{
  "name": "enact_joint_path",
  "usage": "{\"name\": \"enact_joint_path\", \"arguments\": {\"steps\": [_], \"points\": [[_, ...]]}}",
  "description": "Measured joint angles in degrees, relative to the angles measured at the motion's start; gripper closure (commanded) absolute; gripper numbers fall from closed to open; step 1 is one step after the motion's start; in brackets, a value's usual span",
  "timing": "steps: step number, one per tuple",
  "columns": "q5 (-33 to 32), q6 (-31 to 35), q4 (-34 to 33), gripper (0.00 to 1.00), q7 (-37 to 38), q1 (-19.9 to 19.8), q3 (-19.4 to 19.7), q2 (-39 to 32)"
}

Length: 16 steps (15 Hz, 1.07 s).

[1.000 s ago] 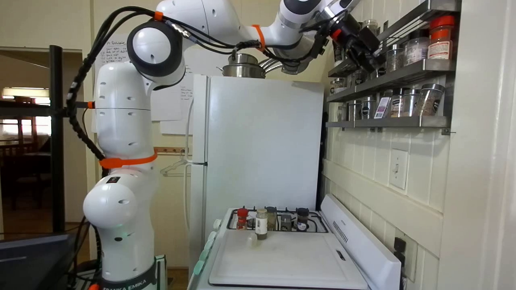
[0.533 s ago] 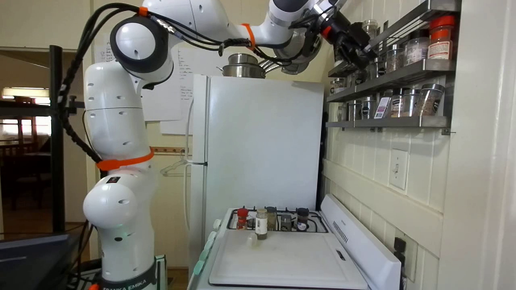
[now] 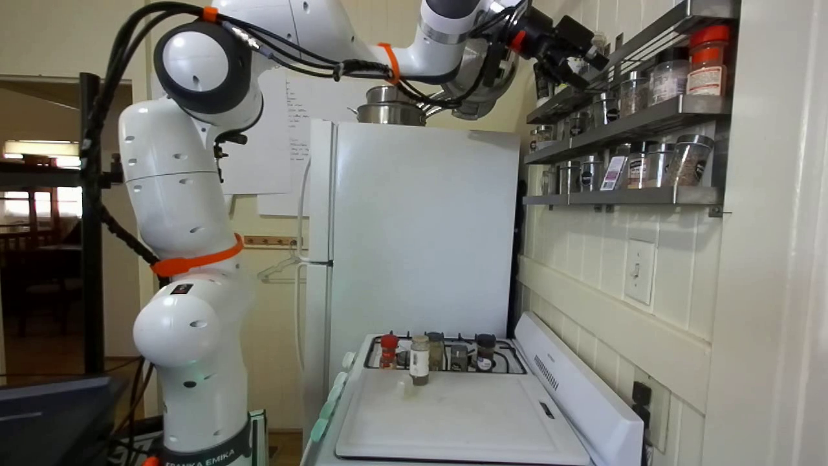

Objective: Pick up the bottle from the stove and put it on the shelf

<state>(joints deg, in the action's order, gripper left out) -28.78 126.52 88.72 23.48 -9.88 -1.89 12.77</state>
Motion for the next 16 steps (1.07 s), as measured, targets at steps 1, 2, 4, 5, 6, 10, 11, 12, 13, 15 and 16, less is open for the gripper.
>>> {"name": "enact_joint_path", "arguments": {"steps": [1,2,4,5,6,10,11,12,13,15,16], "points": [[-0.7,2.3,0.4,0.18,0.0,0.0,0.1,0.1],[-1.4,4.5,0.7,0.19,0.0,0.0,0.2,0.1],[-2.3,8.8,1.6,0.18,0.0,-0.1,0.5,0.1],[-2.6,10.7,1.9,0.19,0.0,-0.1,0.7,0.0],[-2.8,12.2,2.2,0.21,0.0,-0.2,0.8,0.0],[-2.5,13.9,3.5,0.18,0.0,-0.2,0.9,0.4],[-2.4,13.9,3.9,0.19,-0.1,-0.2,0.9,0.6],[-2.1,13.7,4.5,0.17,-0.1,-0.1,0.9,1.0],[-1.5,13.2,5.2,0.17,-0.3,0.0,0.9,1.5],[0.5,11.3,6.7,0.15,-1.2,0.3,0.8,2.7],[1.9,10.0,7.4,0.14,-2.0,0.5,0.8,3.3]]}}
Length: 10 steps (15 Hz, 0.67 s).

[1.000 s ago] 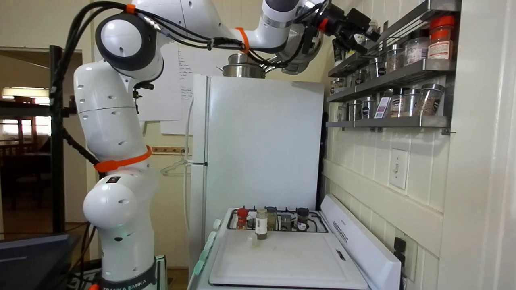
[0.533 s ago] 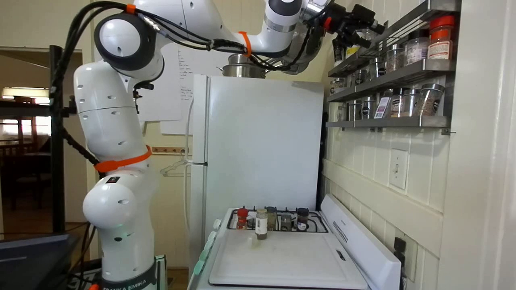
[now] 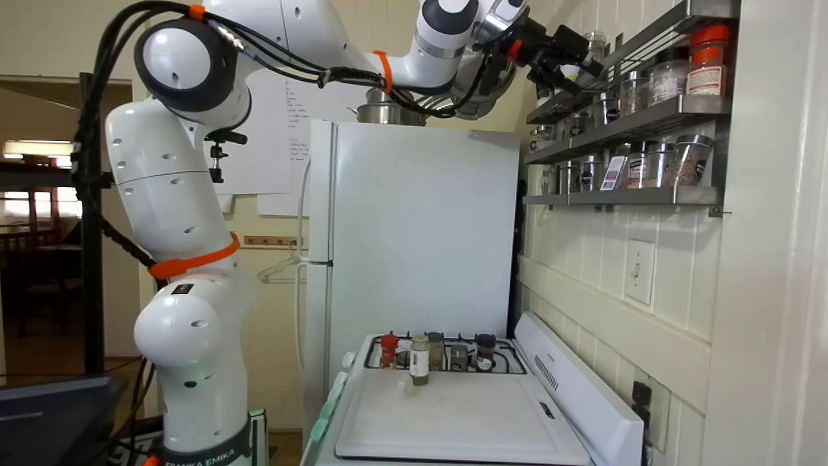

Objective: Pick up the bottle from the stove and put it on the shelf

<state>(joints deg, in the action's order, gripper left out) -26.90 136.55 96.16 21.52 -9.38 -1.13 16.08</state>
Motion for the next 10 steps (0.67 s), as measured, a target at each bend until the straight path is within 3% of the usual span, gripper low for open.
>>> {"name": "enact_joint_path", "arguments": {"steps": [6,10], "points": [[8.5,-7.6,5.2,0.09,-4.1,1.3,0.5,4.0],[13.0,-10.2,9.7,0.0,-6.2,1.7,1.3,5.7]]}}
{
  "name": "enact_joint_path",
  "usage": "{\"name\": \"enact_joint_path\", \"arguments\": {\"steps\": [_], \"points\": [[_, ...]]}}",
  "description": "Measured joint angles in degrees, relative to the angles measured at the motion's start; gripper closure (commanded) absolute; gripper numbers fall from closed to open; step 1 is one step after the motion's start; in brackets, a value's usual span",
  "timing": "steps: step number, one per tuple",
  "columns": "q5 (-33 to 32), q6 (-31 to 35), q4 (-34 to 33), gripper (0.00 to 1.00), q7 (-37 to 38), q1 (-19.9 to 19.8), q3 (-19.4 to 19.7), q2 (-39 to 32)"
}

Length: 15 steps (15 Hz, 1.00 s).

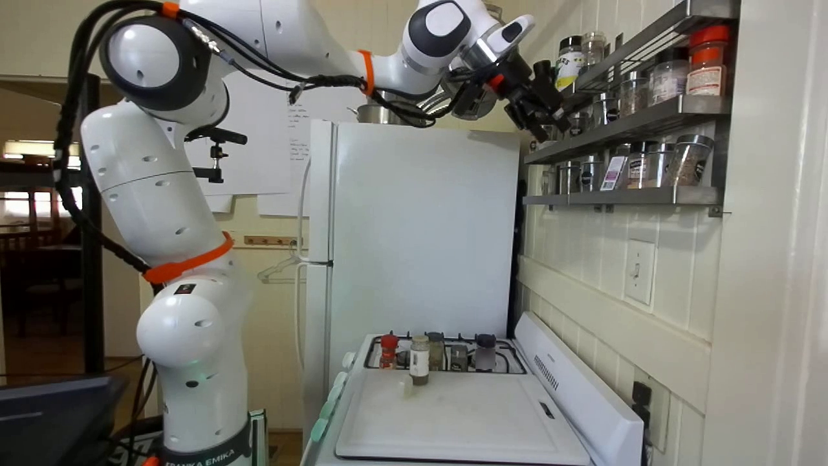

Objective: Pick up the bottle from the stove and put it on the shelf

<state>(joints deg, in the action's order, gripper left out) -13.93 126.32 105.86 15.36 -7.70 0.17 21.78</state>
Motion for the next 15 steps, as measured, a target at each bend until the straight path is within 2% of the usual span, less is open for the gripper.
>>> {"name": "enact_joint_path", "arguments": {"steps": [11,15], "points": [[15.9,-0.6,12.9,0.0,-4.8,2.8,3.3,1.1],[18.7,-0.6,15.9,0.0,-5.4,3.2,3.5,0.4]]}}
